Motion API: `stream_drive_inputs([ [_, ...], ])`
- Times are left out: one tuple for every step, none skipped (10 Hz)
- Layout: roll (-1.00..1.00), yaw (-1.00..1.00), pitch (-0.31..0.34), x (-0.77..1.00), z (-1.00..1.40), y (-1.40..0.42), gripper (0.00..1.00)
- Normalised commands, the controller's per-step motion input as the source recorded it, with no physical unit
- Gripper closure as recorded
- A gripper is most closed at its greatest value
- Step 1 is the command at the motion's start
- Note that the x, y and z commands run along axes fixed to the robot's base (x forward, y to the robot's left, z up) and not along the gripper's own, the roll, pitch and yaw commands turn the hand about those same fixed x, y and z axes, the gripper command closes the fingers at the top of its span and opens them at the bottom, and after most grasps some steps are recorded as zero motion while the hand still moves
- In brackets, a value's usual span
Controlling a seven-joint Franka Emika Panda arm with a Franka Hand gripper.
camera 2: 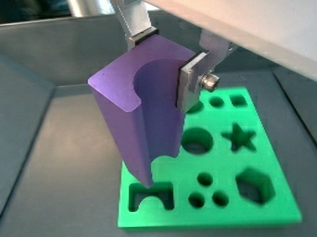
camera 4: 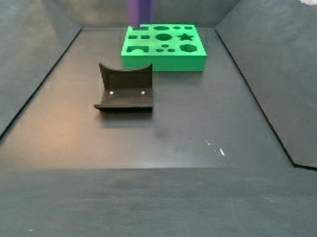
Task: Insert the arch object.
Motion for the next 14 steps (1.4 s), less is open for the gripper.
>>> stream_drive_inputs([
  [0.06,-0.89,-0.004,0.0,-0.35,0.12,1.0],
  [0.06,-0.89,0.0,0.0,-0.34,0.1,1.0],
  [0.05,-0.91,0.0,0.0,-0.31,0.08,1.0],
  [0.06,-0.93,0.0,0.01,-0.21,0.05,1.0],
  [0.06,-0.92,0.01,0.0,-0.15,0.0,1.0],
  [0.06,-0.91,0.009,0.01,-0.15,0.0,1.0],
  [0.05,-0.89,0.011,0.04,-0.14,0.0,1.0],
  [0.03,-0.86,0.014,0.07,-0.16,0.0,1.0],
  [0.01,-0.71,0.016,0.11,-0.13,0.0,1.0],
  [0.03,-0.57,0.03,0.1,-0.1,0.0,1.0],
  [0.05,-0.57,0.044,0.14,-0.11,0.0,1.0],
  [0.08,-0.58,0.049,0.15,-0.13,0.05,1.0],
  [0.11,-0.33,0.059,0.24,-0.13,0.19,1.0],
  [0.11,-0.22,0.047,0.13,-0.17,0.27,1.0],
])
